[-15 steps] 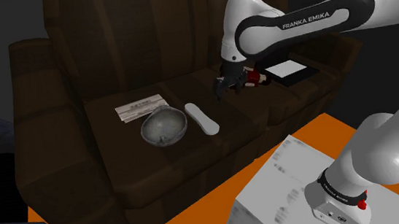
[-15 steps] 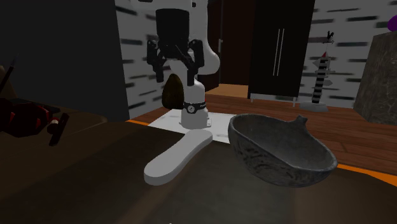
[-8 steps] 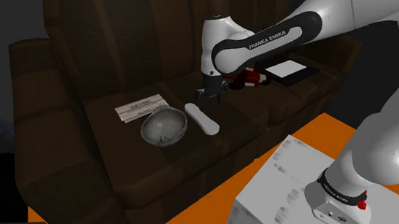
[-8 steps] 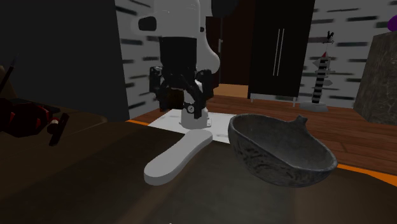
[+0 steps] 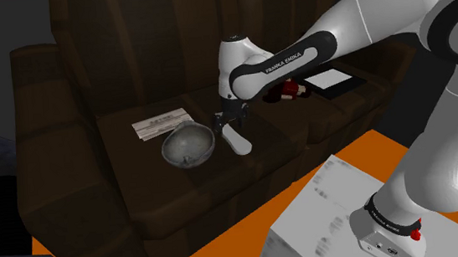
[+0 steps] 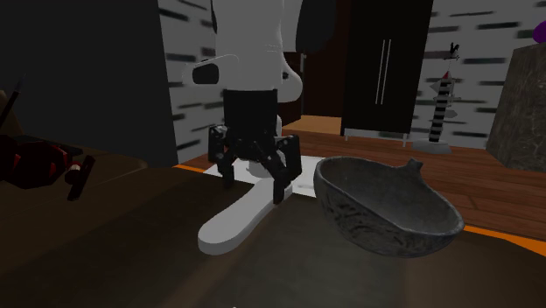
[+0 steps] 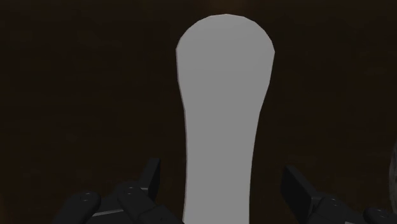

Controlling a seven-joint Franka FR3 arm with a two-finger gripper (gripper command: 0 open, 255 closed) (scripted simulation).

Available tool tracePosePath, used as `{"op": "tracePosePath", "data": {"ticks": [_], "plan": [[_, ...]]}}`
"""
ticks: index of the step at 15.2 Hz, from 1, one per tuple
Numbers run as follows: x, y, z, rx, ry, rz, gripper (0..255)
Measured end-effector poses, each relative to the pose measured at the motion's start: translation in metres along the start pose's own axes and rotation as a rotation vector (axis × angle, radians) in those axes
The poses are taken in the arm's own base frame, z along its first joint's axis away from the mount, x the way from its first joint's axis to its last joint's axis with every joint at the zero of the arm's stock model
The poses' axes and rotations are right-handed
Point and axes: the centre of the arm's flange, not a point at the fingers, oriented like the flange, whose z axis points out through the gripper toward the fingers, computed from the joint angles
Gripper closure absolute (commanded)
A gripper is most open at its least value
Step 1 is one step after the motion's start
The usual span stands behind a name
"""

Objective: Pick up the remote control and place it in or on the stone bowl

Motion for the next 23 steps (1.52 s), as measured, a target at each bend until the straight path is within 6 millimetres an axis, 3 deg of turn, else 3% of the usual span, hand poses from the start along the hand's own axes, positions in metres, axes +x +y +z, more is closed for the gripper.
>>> {"op": "tracePosePath", "data": {"ticks": [3,9,10,20,23], "plan": [[0.0,0.0,0.016,0.0,0.0,0.0,0],[-0.001,0.0,0.019,0.0,0.0,0.0,0],[-0.001,0.0,0.019,0.0,0.0,0.0,255],[-0.001,0.0,0.019,0.0,0.0,0.0,255],[-0.001,0.0,0.008,0.0,0.0,0.0,255]]}}
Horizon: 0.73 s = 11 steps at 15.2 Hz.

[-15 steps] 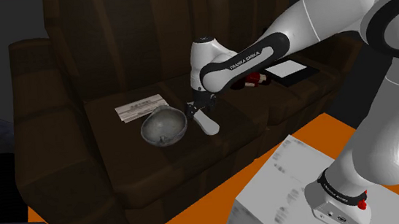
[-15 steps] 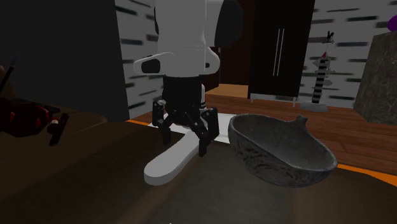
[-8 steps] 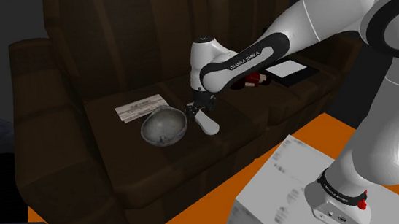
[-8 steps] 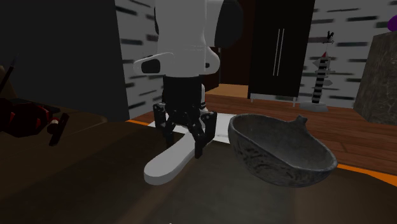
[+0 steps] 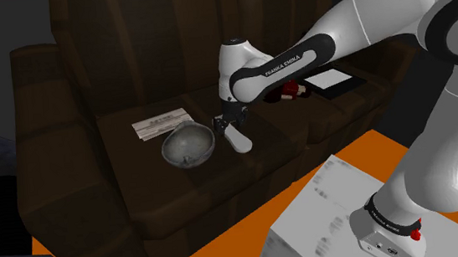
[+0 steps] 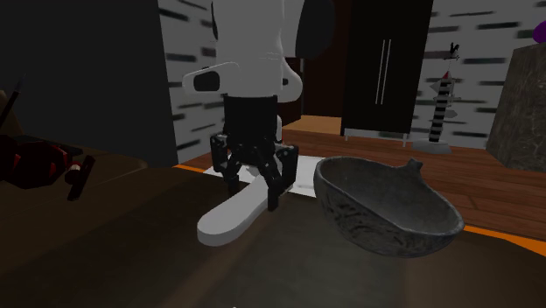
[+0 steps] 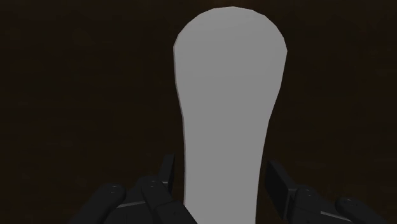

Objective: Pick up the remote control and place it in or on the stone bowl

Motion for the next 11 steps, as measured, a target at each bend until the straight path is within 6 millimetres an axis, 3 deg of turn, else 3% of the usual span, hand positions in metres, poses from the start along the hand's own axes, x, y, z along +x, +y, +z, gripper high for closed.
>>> {"op": "tracePosePath", "data": {"ticks": [11], "plan": [[0.0,0.001,-0.058,0.0,0.0,0.0,255]]}}
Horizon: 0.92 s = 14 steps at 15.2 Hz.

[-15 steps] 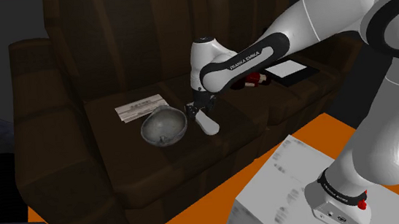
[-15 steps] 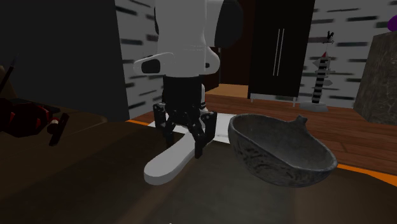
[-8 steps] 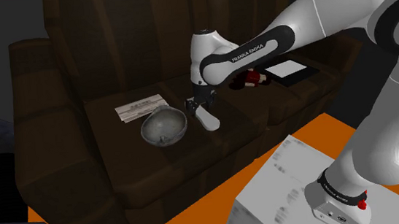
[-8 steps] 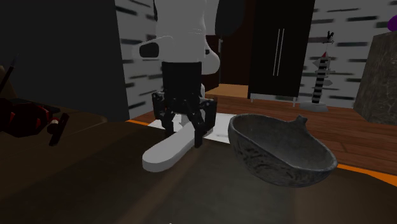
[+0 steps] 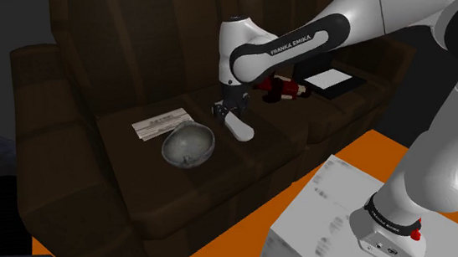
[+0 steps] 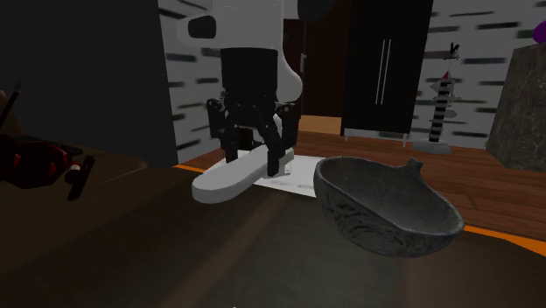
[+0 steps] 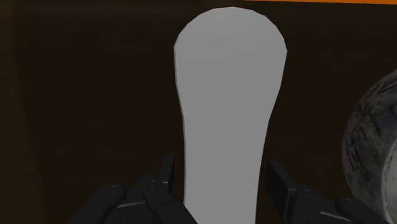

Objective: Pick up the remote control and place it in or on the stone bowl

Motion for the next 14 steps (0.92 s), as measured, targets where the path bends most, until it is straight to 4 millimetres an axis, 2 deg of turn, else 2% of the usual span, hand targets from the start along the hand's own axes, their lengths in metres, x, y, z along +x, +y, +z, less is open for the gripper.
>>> {"op": "tracePosePath", "data": {"ticks": [14], "plan": [[-0.001,0.001,-0.073,0.0,0.0,0.0,255]]}}
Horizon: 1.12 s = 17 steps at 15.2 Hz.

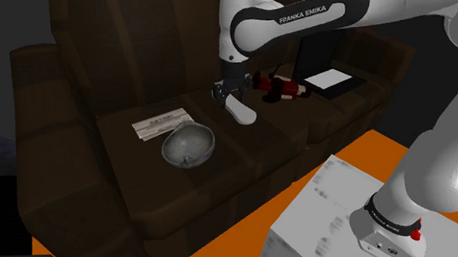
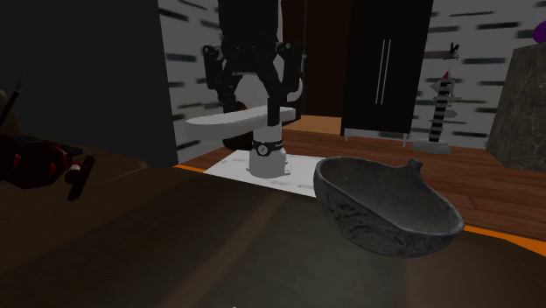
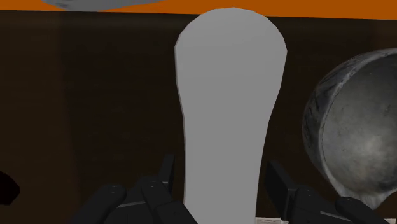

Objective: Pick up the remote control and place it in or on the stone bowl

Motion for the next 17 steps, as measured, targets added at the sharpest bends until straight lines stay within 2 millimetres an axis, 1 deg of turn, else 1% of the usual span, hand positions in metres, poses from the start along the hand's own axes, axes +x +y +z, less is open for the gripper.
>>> {"op": "tracePosePath", "data": {"ticks": [6,7,10,11,14,17], "plan": [[0.001,0.001,-0.03,0.0,0.0,0.0,255],[0.0,-0.005,-0.032,0.0,0.0,0.0,255],[-0.003,-0.04,-0.033,0.0,0.0,-0.001,255],[-0.003,-0.052,-0.037,0.0,-0.001,-0.001,255],[-0.012,-0.092,-0.037,0.0,0.0,-0.002,255],[-0.014,-0.13,-0.037,0.0,0.0,-0.002,255]]}}
